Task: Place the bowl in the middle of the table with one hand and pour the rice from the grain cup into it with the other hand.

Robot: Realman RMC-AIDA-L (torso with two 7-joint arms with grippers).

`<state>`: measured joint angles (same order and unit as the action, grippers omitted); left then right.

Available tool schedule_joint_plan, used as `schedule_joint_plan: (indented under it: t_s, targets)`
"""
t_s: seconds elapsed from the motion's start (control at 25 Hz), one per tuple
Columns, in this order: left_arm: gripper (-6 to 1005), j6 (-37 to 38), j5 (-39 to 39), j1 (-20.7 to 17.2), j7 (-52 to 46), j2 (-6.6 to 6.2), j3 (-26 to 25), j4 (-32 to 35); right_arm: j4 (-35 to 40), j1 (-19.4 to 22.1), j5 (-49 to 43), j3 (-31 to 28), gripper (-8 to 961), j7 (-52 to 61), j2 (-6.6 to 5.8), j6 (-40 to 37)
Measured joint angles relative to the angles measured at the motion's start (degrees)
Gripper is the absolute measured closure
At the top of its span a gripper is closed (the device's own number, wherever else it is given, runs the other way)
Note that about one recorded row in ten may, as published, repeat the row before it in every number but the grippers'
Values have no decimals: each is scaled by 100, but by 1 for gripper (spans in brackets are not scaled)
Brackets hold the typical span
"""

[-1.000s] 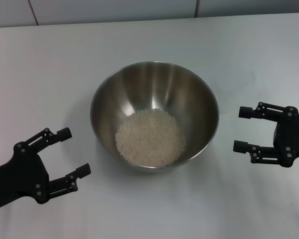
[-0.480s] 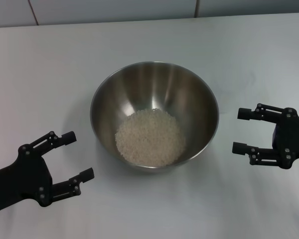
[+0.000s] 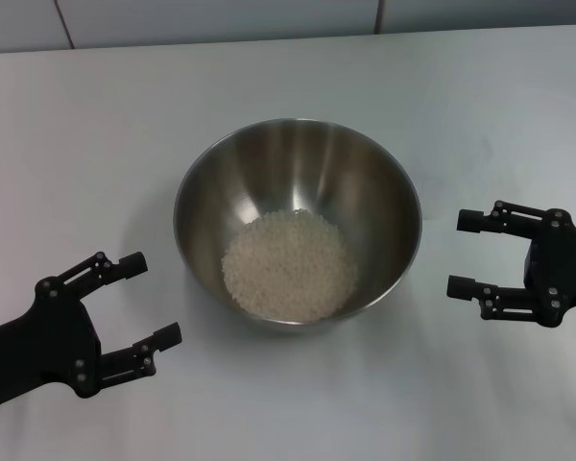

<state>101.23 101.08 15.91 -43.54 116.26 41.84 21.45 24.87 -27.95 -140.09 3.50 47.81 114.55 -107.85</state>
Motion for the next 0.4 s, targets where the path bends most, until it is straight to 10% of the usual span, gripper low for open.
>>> schedule_joint_plan:
  t_s: [0.4]
  targets:
    - [136, 10, 67, 24, -101, -7, -1, 9, 0, 0, 0, 7, 168, 0, -3, 3]
